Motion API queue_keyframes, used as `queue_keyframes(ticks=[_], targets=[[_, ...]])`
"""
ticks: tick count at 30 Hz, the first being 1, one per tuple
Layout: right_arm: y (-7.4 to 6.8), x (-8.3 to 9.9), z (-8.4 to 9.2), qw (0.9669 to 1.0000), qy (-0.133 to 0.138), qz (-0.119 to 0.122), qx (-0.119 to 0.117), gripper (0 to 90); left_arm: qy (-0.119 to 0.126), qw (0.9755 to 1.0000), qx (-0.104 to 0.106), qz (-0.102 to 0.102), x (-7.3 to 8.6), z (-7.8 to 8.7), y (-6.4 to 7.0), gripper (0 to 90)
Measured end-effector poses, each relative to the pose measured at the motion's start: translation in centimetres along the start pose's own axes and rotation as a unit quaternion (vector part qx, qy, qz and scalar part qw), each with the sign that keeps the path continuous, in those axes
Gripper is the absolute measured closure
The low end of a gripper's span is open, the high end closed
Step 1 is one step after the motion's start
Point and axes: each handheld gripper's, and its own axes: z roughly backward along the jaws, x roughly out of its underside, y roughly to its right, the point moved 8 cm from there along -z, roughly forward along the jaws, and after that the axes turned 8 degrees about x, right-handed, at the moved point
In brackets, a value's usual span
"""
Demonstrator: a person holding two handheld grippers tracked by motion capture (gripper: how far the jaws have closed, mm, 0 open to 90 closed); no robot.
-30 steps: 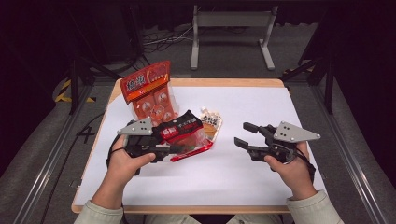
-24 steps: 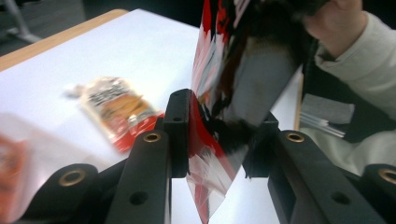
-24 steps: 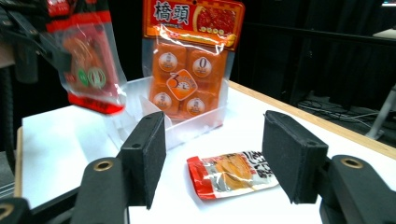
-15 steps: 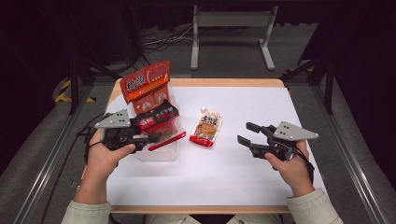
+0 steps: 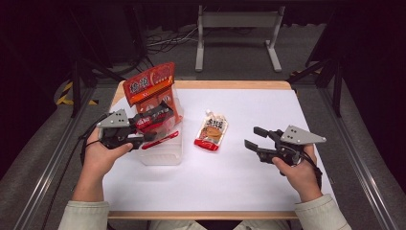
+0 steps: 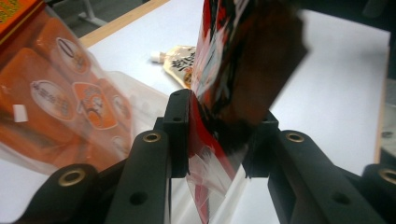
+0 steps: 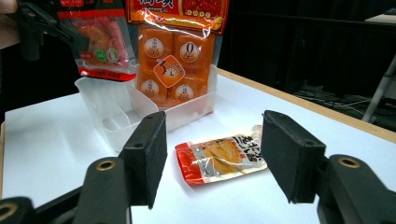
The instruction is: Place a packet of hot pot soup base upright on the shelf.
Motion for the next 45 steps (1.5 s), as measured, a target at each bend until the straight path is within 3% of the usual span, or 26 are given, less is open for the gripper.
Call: queue_keyframes(ticks=[1,4,10,14,19,26,31,34,45], targets=[[0.1,0.1,0.1,1.0,0.0,-0.003,0.002,40.6,-0.001,1.0,0.004,-0.007,0.1,-0.1,-0.3,68.7],[0.3,0.1,0.2,1.0,0.0,-0.006,0.004,39.7,0.002,0.9998,0.018,-0.003,0.5,-0.3,-0.8,68.7],[0.3,0.2,0.2,1.0,0.002,-0.007,0.003,39.4,0.002,0.9998,0.021,-0.003,1.1,-0.5,-1.4,68.7],[0.3,0.2,0.1,1.0,0.001,-0.009,0.0,38.8,0.002,0.9998,0.013,-0.013,1.3,-0.6,-1.7,68.7],[0.3,0.2,0.1,0.9999,0.002,-0.013,0.0,38.3,0.022,0.9988,0.042,-0.014,1.4,-0.7,-1.5,68.7],[0.2,0.3,0.0,0.9999,0.0,-0.012,-0.004,38.3,0.007,0.999,0.041,-0.014,2.2,-1.6,-1.9,68.7],[0.2,0.3,0.1,0.9999,0.001,-0.016,-0.006,37.3,0.012,0.9986,0.047,-0.019,2.5,-1.9,-2.0,68.6],[0.2,0.2,0.1,0.9998,0.002,-0.017,-0.006,37.3,0.0,0.999,0.041,-0.017,3.1,-2.3,-2.4,68.7],[0.0,0.4,-0.2,0.9998,0.0,-0.021,-0.007,36.0,-0.005,0.9991,0.036,-0.019,3.4,-3.0,-2.8,68.7]])
